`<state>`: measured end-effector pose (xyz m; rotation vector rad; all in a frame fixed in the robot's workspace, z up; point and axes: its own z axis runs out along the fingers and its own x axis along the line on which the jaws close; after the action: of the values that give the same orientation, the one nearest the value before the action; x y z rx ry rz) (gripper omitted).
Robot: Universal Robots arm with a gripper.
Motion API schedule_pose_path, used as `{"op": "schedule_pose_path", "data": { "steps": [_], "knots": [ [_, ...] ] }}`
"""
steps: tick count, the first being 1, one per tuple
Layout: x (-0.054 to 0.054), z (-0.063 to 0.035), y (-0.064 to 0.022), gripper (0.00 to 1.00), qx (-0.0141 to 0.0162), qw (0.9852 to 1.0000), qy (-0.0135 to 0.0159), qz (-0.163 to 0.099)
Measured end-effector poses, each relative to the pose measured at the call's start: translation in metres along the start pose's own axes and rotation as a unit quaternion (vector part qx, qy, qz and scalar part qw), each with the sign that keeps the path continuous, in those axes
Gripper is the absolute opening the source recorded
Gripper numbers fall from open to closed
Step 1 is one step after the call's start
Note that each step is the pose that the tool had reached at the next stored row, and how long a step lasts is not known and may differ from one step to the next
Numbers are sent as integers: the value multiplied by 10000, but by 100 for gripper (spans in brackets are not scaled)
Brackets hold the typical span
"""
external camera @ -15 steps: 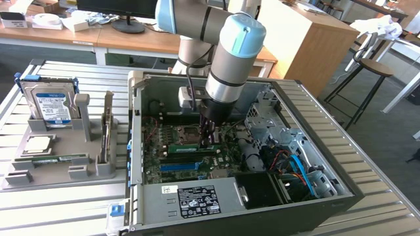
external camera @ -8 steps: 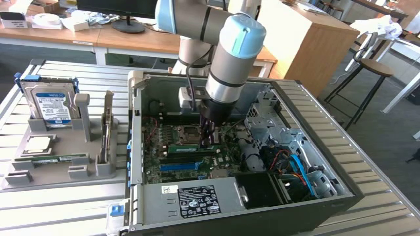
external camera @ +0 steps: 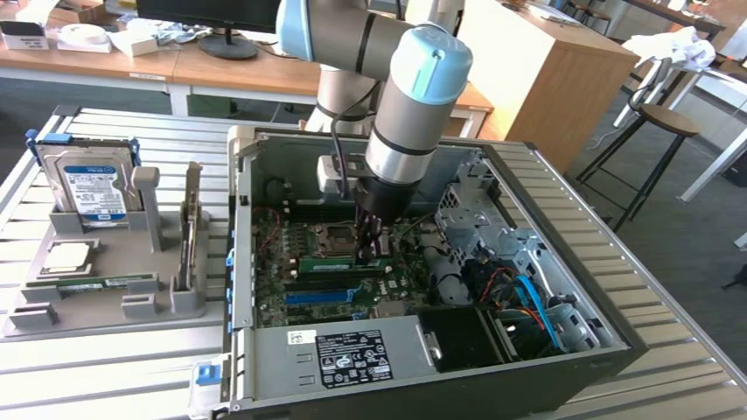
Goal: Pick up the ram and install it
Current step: 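Insert the ram into the slot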
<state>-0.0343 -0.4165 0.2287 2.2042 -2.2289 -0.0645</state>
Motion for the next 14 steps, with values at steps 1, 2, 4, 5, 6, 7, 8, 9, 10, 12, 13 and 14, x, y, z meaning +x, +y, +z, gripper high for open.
{"op": "schedule_pose_path", "data": {
  "steps": [1,2,4,5,6,7,8,9,10,12,13,14],
  "knots": [
    [0,0,0,11,0,10000,0,0],
    [0,0,0,11,0,10000,0,0],
    [0,0,0,11,0,10000,0,-7],
    [0,0,0,11,0,10000,0,-12],
    [0,0,0,11,0,10000,0,-17],
    [0,0,0,11,-1,10000,0,-23],
    [0,0,-1,11,-1,10000,1,-30],
    [0,0,-2,11,-1,10000,1,-38],
    [0,0,-2,11,-1,10000,1,-44],
    [0,0,-2,11,-1,10000,2,-57],
    [0,0,-3,11,-1,10000,2,-64],
    [0,0,-3,11,-1,10000,2,-70]
  ]
}}
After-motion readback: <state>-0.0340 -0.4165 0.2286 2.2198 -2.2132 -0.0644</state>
